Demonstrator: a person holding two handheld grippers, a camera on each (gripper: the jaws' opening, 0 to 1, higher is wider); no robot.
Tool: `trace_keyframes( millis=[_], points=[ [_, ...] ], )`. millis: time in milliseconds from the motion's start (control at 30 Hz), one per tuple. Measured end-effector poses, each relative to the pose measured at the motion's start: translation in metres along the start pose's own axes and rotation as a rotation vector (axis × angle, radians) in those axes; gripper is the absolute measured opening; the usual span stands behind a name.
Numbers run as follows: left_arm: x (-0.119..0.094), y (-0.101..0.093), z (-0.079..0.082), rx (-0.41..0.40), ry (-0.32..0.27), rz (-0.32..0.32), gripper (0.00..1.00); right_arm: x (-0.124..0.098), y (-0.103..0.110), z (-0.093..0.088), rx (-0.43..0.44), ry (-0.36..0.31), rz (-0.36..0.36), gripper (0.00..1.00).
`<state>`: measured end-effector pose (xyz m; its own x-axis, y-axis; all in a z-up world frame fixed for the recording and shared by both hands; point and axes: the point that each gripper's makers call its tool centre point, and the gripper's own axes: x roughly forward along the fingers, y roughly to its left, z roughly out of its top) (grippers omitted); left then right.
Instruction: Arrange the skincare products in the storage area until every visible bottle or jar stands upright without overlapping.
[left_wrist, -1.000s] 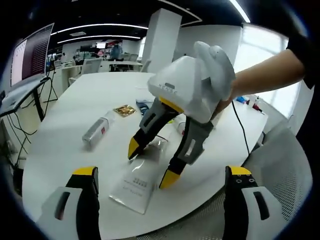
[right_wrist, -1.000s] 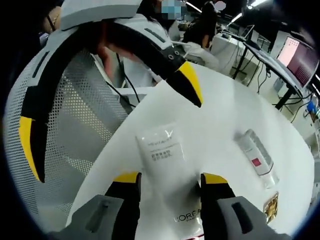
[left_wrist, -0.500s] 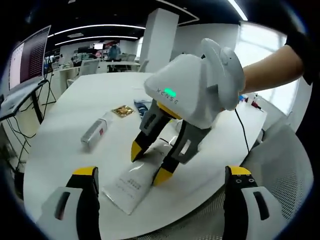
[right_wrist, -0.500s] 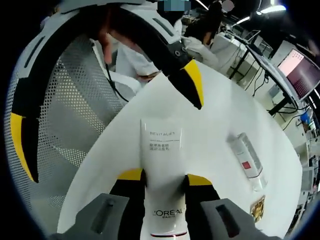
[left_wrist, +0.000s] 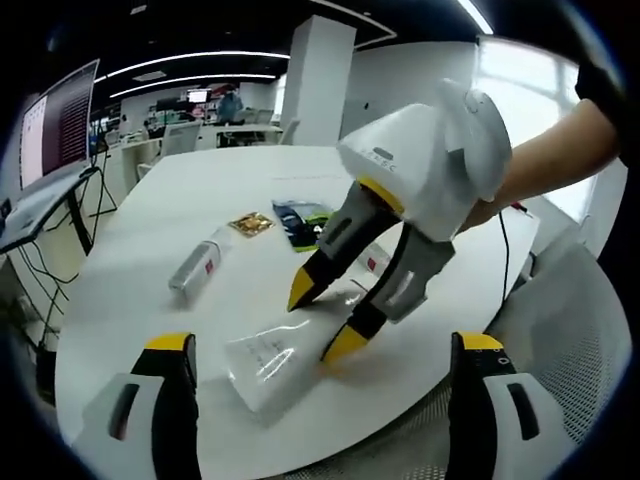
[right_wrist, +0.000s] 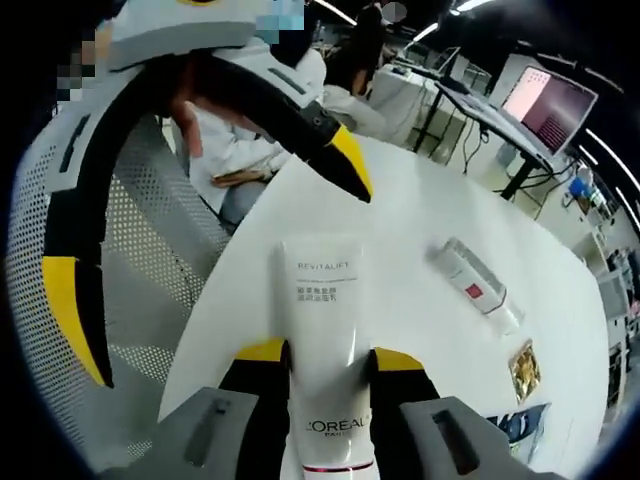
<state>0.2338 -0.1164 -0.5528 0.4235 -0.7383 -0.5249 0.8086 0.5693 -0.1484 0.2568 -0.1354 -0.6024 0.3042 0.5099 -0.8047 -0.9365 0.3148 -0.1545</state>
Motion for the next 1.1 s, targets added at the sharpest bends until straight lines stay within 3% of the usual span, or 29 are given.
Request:
trace_keyframes(
  millis=[300, 467, 733, 1000, 1100],
  points=[
    [0.001, -0.001, 0.000, 0.008, 0.006, -0.003, 0.99, -0.020, -0.010, -0.003, 0.174, -0.080, -0.086, 0.22],
    [0.001, -0.004, -0.001, 0.013, 0.013, -0.012, 0.99, -0.038, -0.011, -0.004, 0.195, -0.100, -0.133, 0.22],
    [0.001, -0.004, -0.002, 0.020, 0.020, -0.015, 0.99, -0.069, -0.012, 0.007, 0.279, -0.200, -0.212, 0.21],
    [-0.006, -0.002, 0.009, 0.059, -0.023, 0.019, 0.93, -0.097, -0.007, 0.008, 0.322, -0.248, -0.274, 0.21],
    [-0.009, -0.003, 0.012, -0.009, -0.041, 0.000, 0.79, -0.105, -0.006, 0.005, 0.339, -0.252, -0.296, 0.21]
  ],
)
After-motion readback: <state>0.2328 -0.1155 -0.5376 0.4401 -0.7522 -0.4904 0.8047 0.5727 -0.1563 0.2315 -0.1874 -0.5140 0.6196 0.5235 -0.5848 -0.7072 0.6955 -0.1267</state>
